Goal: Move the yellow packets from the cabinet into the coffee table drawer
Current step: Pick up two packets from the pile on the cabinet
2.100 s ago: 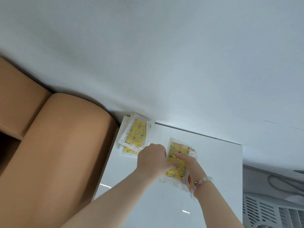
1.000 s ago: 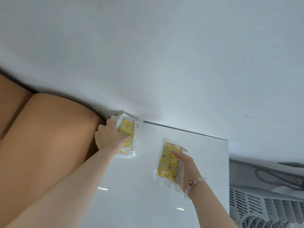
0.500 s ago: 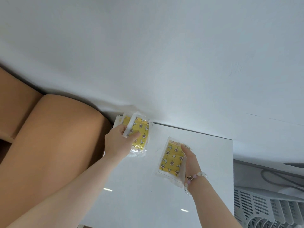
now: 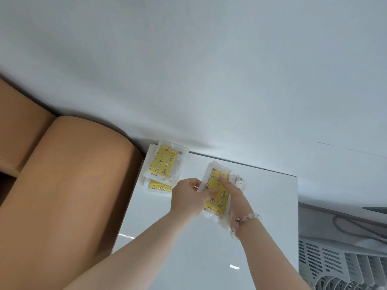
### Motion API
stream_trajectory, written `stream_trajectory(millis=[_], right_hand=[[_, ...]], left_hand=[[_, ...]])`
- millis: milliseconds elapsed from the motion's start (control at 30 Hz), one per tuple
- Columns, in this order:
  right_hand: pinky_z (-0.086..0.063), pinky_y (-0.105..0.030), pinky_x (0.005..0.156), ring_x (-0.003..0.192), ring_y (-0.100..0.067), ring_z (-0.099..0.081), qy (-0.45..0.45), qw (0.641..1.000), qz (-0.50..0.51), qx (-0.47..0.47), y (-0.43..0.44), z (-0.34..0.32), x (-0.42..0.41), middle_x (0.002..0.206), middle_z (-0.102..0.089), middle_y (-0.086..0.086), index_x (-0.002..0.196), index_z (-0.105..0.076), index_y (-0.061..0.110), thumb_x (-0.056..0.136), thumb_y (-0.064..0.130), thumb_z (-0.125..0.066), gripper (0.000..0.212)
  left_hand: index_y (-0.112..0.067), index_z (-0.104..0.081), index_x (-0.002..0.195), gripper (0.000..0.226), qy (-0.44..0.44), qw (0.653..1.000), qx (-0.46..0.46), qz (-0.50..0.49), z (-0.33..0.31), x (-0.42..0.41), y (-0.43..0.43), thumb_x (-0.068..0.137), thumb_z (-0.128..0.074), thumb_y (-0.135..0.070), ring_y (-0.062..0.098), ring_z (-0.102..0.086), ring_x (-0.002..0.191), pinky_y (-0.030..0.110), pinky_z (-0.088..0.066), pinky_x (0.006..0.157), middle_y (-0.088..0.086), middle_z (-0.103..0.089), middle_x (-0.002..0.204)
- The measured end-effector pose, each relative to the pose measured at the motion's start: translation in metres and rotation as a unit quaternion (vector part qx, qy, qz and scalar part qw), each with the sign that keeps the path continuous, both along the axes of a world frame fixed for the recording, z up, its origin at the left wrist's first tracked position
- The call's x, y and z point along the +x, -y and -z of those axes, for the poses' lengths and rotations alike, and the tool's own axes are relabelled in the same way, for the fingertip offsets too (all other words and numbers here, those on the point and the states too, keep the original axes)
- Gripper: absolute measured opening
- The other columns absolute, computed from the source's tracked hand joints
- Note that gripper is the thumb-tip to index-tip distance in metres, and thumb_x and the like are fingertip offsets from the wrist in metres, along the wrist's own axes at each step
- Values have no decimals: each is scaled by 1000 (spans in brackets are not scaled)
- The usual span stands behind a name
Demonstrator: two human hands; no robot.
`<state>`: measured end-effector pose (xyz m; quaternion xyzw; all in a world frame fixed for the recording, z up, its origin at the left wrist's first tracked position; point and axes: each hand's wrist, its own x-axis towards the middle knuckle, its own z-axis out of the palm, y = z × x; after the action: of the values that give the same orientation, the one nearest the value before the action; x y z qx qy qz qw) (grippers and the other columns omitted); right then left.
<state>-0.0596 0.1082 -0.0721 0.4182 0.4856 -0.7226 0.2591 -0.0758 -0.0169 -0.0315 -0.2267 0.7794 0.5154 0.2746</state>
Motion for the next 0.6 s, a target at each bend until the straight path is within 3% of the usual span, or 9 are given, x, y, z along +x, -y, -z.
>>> stream_trajectory(millis=[133,233,300,433,500,600], right_hand=[[-54,-26,59,75,-15,-72,1,1000,-4,-3,1,9,6,96,-71,-6,114,-64,10,88,29,-64,32],[-50,-17,47,60,-5,-69,4,999,-13,51,2,11,6,87,-70,-3,110,-65,7,88,25,-66,29],[-46,-13,42,50,-2,-65,12,996,-27,87,5,3,6,80,-67,-1,107,-64,5,87,25,-67,29],[-36,-8,33,53,-7,-51,4,993,-33,112,3,-21,7,68,-54,2,103,-59,5,88,23,-65,24],[-33,-7,31,54,-6,-46,4,994,-36,105,2,-33,7,66,-49,2,113,-58,-4,89,20,-64,35],[-35,-7,32,38,-4,-53,7,994,-32,103,2,-41,9,68,-48,3,117,-56,-9,88,17,-65,40]], left_hand=[[-17,-60,62,25,-4,999,-33,9,3,-1,-1,74,-79,-30,10,-57,55,11,-38,43,2,-70,71],[-16,-62,62,27,-7,998,-52,24,3,3,-3,74,-78,-35,8,-53,50,13,-35,43,-4,-64,62],[-16,-64,64,24,-32,991,-112,62,1,5,-7,76,-73,-35,14,-56,56,22,-38,50,-5,-62,59],[-23,-56,65,21,-114,935,-271,197,-9,4,-16,83,-59,-35,19,-53,76,30,-37,67,-6,-52,67],[-24,-60,69,20,-137,915,-302,229,-10,3,-17,83,-58,-39,17,-44,77,28,-31,68,-6,-43,72],[-22,-57,68,27,-136,900,-324,257,-8,7,-16,83,-56,-44,18,-46,80,28,-30,70,-6,-41,74]])
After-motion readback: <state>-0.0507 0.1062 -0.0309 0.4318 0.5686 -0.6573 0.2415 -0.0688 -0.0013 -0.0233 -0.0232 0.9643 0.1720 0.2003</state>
